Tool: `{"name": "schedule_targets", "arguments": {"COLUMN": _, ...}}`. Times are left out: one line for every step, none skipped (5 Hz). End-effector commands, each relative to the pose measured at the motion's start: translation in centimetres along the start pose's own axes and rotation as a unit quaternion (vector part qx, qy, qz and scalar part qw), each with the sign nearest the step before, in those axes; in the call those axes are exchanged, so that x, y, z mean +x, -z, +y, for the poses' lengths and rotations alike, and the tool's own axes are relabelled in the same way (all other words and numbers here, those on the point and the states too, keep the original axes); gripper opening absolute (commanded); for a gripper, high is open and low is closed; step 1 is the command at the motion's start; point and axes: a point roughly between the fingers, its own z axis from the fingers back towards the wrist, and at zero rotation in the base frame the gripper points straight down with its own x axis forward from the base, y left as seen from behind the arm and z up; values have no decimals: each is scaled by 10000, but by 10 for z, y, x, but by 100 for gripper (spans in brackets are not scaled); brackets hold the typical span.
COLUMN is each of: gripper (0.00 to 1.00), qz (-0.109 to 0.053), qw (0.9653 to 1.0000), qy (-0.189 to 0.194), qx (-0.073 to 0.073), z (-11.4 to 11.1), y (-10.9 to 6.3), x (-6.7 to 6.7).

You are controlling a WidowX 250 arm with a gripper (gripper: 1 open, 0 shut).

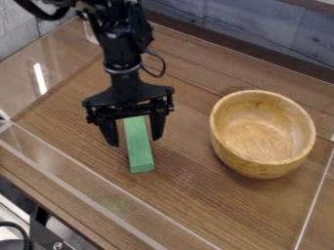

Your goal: Put green stick into wooden bowl

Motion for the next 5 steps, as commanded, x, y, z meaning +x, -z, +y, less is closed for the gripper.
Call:
{"name": "schedule_targets", "arguments": {"gripper": 100, "qz": -176, "qw": 9997, "qy": -157, "qx": -97, "z": -5, "y": 2, "x": 5}}
{"name": "schedule_targets", "arguments": {"gripper": 100, "qz": -229, "qw": 9994, "qy": -236, "qx": -92, "z": -7, "y": 7, "x": 9}}
{"name": "schedule_targets", "arguments": {"gripper": 100, "qz": -278, "qw": 9992, "qy": -282, "qx": -77, "z": -9, "y": 9, "x": 14}}
{"name": "schedule_targets", "arguments": {"gripper": 100, "qz": -306, "qw": 9990, "qy": -312, "qx": -68, "z": -11, "y": 8, "x": 18}}
{"name": "schedule_targets", "arguments": {"gripper": 100, "qz": -338, "qw": 9989, "qy": -325, "qx": -55, "z": -12, "y": 9, "x": 20}}
